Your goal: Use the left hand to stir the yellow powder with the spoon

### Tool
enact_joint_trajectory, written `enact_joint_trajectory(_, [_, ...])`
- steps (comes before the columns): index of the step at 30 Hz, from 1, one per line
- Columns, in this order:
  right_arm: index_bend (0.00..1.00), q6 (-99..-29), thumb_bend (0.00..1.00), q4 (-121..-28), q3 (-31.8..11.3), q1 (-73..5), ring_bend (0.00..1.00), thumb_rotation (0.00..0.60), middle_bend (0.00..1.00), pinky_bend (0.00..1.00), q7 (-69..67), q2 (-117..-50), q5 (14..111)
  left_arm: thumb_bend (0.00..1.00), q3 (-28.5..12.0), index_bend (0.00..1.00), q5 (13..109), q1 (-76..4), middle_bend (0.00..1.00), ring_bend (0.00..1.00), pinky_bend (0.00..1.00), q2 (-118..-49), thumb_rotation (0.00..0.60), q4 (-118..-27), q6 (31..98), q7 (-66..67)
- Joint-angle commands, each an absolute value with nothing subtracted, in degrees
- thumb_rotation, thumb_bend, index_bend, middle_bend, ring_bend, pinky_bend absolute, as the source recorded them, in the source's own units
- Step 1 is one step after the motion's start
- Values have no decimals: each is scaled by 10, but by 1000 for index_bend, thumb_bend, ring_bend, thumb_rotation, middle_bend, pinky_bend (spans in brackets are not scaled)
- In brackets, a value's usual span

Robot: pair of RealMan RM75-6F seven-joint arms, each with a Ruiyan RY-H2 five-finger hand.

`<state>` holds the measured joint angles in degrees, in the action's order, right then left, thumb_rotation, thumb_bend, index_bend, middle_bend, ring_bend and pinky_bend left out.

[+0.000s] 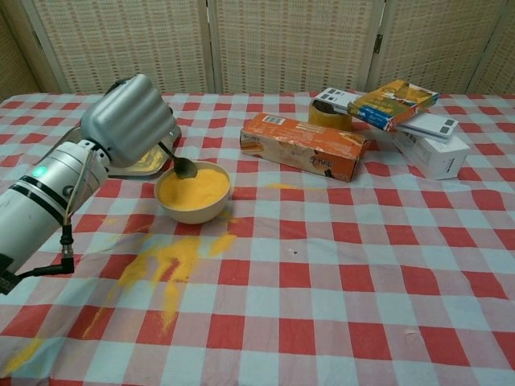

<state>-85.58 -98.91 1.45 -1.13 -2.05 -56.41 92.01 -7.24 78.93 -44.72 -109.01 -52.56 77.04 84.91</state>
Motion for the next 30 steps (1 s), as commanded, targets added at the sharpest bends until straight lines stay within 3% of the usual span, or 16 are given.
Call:
enact_joint_trajectory(1, [0,-855,153,-990,15,-12,0,600,0,0,-21,-564,922,491,-66,910,797,-444,1000,1000,1000,-1093,600,-525,771,845])
enact_joint_trajectory(8, [0,-858,153,-990,16,-10,0,600,0,0,-26,-561,923,490,-65,910,802,-437,1000,1000,1000,-1096,600,-534,768,830])
enact_joint_trajectory(19, [0,-857,152,-991,15,-9,0,600,0,0,-18,-563,921,490,-41,910,821,-405,1000,1000,1000,-1044,600,-652,779,836])
enact_joint_trajectory(30, [0,-854,152,-993,15,-9,0,600,0,0,-13,-564,919,490,-63,910,829,-401,1000,1000,1000,-1021,600,-693,790,840])
